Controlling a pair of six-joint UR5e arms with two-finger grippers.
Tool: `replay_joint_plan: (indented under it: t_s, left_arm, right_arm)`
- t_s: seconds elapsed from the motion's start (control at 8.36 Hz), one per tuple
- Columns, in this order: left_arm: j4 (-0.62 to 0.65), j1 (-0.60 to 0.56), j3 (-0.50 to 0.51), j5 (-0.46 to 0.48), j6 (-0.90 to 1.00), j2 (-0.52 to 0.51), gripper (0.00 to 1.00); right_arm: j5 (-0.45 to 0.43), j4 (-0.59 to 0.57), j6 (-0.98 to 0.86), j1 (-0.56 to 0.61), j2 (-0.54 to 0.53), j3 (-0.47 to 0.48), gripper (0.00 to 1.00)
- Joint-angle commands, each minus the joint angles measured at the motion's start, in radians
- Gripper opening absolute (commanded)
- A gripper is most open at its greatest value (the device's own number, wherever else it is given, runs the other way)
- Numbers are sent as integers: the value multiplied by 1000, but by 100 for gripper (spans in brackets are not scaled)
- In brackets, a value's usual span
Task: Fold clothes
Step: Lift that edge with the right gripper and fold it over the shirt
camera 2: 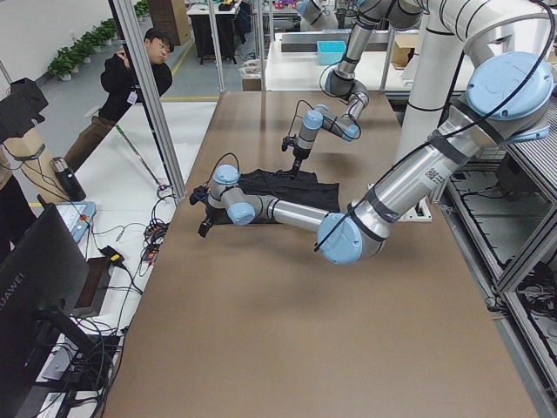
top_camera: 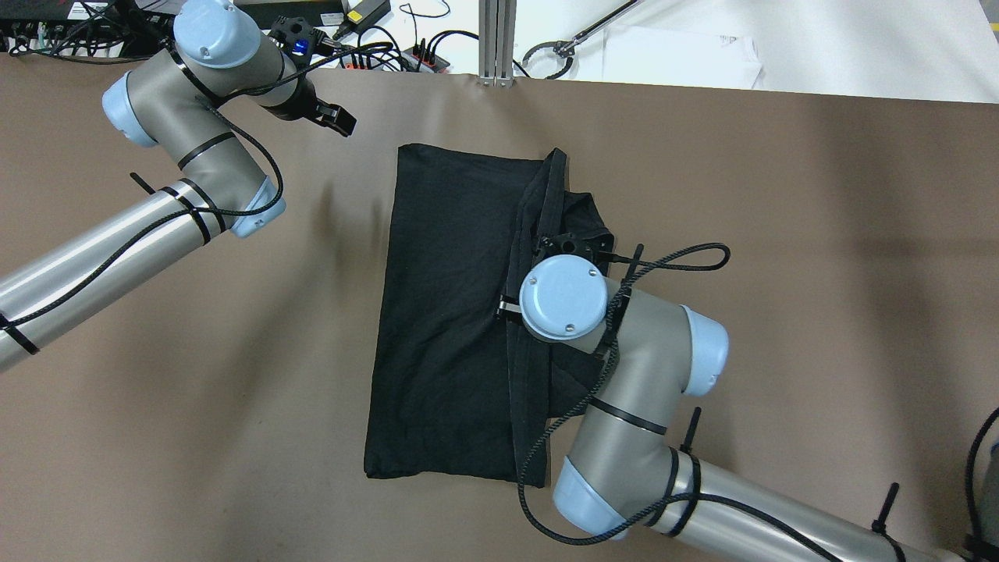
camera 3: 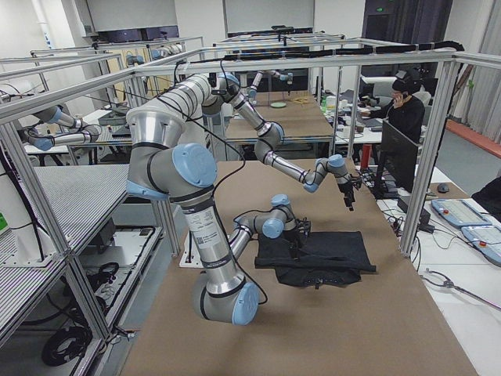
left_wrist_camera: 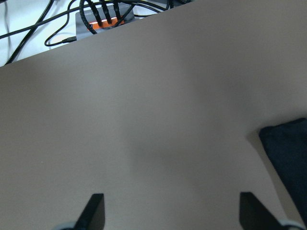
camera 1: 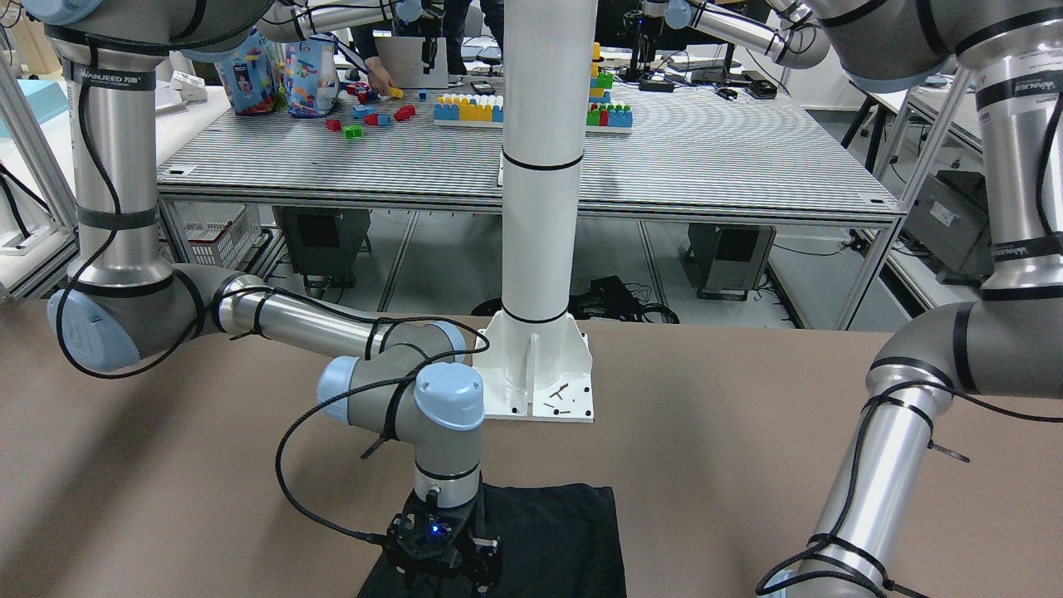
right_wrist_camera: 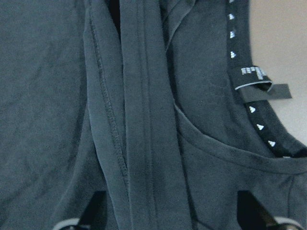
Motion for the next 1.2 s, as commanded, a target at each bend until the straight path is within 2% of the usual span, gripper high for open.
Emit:
replay_joint_plan:
  t_s: [0.0, 0.48, 1.08]
  left_arm:
    - [0, 10, -2, 1, 2, 6, 100]
    - [0, 16, 0, 4, 1, 6, 100]
    - [0, 18, 0, 6, 1, 6, 100]
  right_arm:
    - [16, -24, -3, -5, 128, -201, 95]
    - [19, -139, -110, -7, 142, -210, 95]
    - [19, -165, -138, -7, 134, -208, 95]
